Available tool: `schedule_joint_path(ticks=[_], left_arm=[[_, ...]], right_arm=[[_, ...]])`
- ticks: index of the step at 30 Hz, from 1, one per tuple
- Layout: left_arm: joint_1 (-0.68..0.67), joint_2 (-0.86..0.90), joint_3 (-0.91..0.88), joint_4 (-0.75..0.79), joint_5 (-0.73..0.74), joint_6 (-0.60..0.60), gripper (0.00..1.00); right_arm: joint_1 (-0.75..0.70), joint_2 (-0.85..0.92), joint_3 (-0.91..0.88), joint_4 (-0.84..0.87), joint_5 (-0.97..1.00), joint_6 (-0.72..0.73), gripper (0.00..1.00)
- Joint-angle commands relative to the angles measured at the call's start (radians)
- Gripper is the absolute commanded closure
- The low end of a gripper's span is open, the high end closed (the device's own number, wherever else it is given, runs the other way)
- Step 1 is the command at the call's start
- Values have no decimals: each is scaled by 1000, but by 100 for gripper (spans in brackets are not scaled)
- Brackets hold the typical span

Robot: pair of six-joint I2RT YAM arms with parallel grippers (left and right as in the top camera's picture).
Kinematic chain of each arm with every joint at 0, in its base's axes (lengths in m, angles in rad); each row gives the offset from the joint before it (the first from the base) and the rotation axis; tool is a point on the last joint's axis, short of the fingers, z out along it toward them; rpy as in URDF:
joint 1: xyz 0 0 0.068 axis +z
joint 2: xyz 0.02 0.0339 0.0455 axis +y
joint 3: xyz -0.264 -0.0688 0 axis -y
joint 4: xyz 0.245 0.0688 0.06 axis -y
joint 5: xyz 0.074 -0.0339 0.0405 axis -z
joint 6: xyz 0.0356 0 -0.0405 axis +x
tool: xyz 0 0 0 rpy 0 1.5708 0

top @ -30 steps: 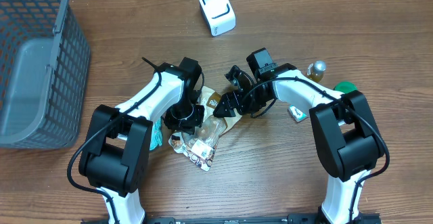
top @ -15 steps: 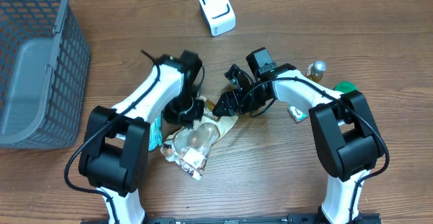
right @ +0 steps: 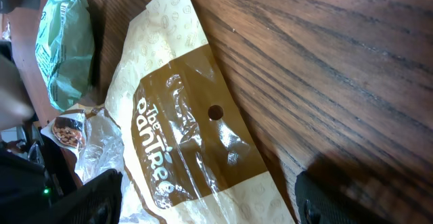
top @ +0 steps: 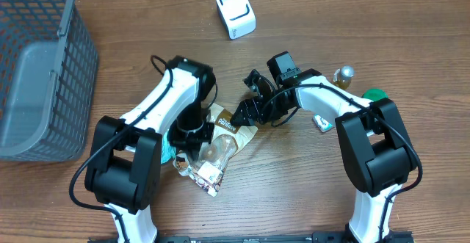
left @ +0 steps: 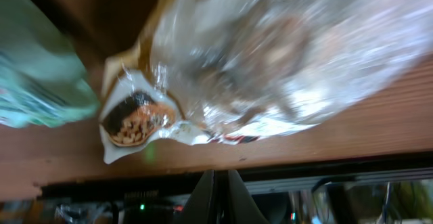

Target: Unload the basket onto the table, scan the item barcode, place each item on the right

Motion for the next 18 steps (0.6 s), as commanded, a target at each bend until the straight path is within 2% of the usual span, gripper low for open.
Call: schedule_joint_path(ticks=[1,5,12,18], left_arm=[[11,-3,-82,31,-6,9,96],[10,-3,-148,84,-5,-25,96],[11,-3,-180,274,-12,-35,96],[11,-3,-178,378,-89,-45,96]], right_arm=[[5,25,-11,-6,28,-8,21],[5,25,-11,-2,28,-8,21],[0,25,-11,0,29,-8,21],[-4,25,-11,-7,31,-8,21]])
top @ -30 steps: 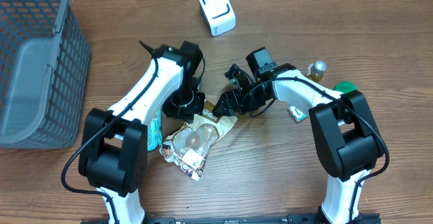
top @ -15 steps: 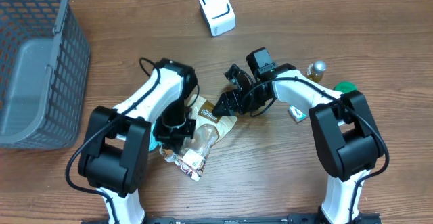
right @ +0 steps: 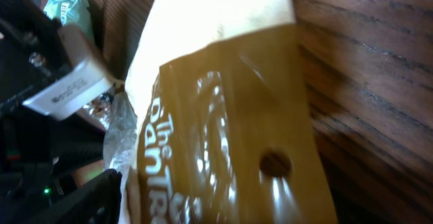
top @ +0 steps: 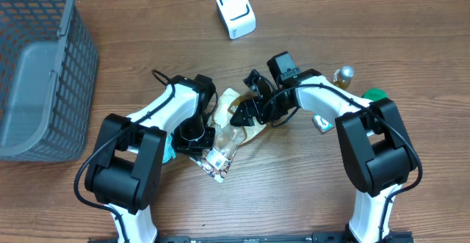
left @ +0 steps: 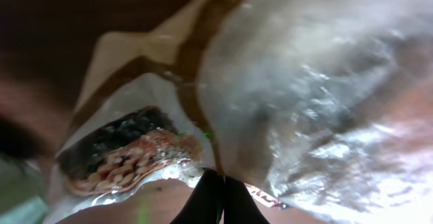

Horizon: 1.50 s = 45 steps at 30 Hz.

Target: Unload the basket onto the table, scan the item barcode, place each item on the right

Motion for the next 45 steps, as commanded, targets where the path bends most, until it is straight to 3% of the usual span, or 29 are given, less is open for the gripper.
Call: schedule_joint_path(ticks=[1,15,20,25,31,34,45], left_arm=[[11,-3,-2,42,-80,-18,96],[10,-3,-2,84,-102,-18,96],[10,-3,-2,89,-102,-19,96],[10,-3,-2,93,-102,-22,96],[10,-5,1,100,-103,-22,96],[13,-12,31,100,-109,-22,96],[103,-107,374,63,-137,-40,96]], right_arm=[[-3,25,-11,-9,31,-9,21],[19,28,-11,-45,-18,28,28],[35,30,-11,-44,-24,56,36],[37,30,-11,-43,-109,55,48],[33,29,-6,-44,-122,55,71],[27,22,13,-47,-122,55,75],[8,-119,127,-68,-46,51,96]])
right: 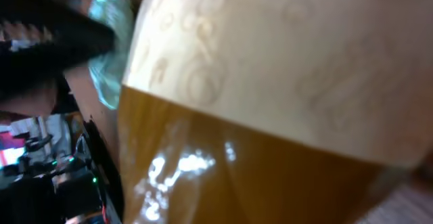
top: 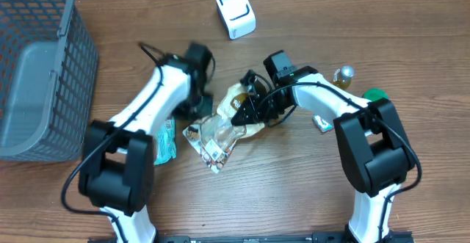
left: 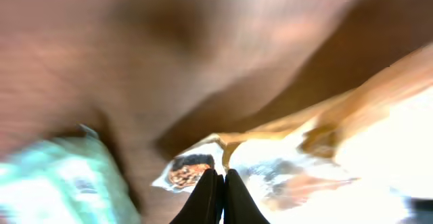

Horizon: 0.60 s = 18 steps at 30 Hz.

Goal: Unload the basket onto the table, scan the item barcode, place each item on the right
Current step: 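Release the left gripper and lift the bag to the white scanner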

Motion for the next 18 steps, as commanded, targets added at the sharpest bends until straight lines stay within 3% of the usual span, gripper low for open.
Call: schedule_joint_path(ticks=[1,4,7,9,16,17,18], left_arm=[[55,-76,141,-6,-47,-14,96],[105,-82,231,-10,-61,-14,96],[171,-82,296,0,-61,-14,96],[214,-82,301,28,-62,-10,89],[318,-78,301,63,-117,-10,35],[329,-78,301,66,-137,-10,21],[338,-78,301,65,-156,-10,0]], right_arm=[[-8,-130,87,-3,66,-8,96],[-8,-187,169,-45,140,-26,96],[-8,-229,309,-139,198,-146,96],[-6,-240,380,-159,272,-198,96],[-6,-240,458,-14,517,-329,96],[-6,-235,458,17,546,-352,96],[-6,-231,457,45,572,-378,96]])
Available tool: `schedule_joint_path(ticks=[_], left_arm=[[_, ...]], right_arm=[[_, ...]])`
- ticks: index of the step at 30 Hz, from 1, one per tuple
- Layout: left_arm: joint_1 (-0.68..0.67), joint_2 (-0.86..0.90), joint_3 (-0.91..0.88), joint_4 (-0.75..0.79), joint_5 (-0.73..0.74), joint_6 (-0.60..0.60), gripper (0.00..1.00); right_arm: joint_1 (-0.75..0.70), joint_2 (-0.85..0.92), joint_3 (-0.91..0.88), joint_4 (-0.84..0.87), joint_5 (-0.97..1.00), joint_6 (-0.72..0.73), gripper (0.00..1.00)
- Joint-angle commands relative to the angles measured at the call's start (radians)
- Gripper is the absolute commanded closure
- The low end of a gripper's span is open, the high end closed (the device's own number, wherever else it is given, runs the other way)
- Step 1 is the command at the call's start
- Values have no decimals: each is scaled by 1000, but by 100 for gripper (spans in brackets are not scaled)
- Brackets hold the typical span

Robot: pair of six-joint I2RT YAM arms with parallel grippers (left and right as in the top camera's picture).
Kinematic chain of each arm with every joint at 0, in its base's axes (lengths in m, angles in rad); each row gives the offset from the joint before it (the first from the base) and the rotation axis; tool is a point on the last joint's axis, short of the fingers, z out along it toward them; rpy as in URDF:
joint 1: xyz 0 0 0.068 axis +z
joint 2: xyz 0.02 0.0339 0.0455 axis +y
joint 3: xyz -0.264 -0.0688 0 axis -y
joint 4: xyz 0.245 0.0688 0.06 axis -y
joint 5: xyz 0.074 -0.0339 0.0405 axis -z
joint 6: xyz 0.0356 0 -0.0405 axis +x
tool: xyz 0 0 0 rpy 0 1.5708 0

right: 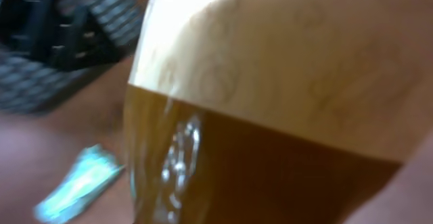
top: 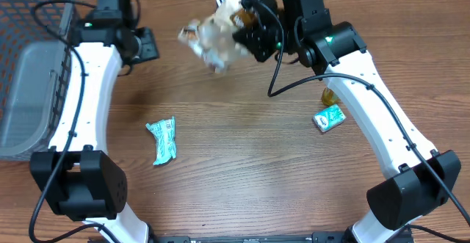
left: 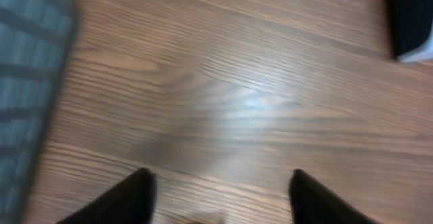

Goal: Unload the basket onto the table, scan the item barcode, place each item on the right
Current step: 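Release the left gripper and lift the bag to the white scanner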

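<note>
The snack bag [top: 211, 36], cream and brown with a clear crinkled end, hangs blurred in the air at the far middle of the table, with my right gripper [top: 248, 24] shut on its brown top. In the right wrist view the bag [right: 270, 82] fills the frame and hides the fingers. The white scanner is mostly hidden behind the bag and gripper. My left gripper [top: 144, 45] is at the far left beside the basket. It is open over bare wood, and its fingers [left: 128, 198] stand wide apart with nothing between them.
A grey mesh basket [top: 29, 89] stands at the far left. A green packet [top: 163, 140] lies on the wood at mid-left, and a small teal packet [top: 328, 117] lies under the right arm. The wooden table [top: 242, 169] shows between them.
The bag was on the table's middle with my right gripper on it; now it is up in the air at the far side by the scanner. My left gripper has moved toward the basket and opened.
At first my left gripper was shut at the bag's clear end and my right stood open at its brown top. Then the bag had shifted and the right was closer in. Then the left was off to the back left. Now the right holds the bag aloft.
</note>
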Motion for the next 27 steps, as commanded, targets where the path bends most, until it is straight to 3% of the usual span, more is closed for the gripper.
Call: schedule_joint_path(ticks=[1,12,22,27], left_arm=[[36,-11,19,3,-90,-2,0],[53,-11,19,4,-92,-2,0],[53,-11,19,4,-92,-2,0],[53,-11,19,4,-92,-2,0]], right_arm=[[-3,3,14,82,190,-133,96],[6,142,12,375,421,-253,96],[86,349,12,788,665,-600,96],[113,400,12,879,715,-704,96]])
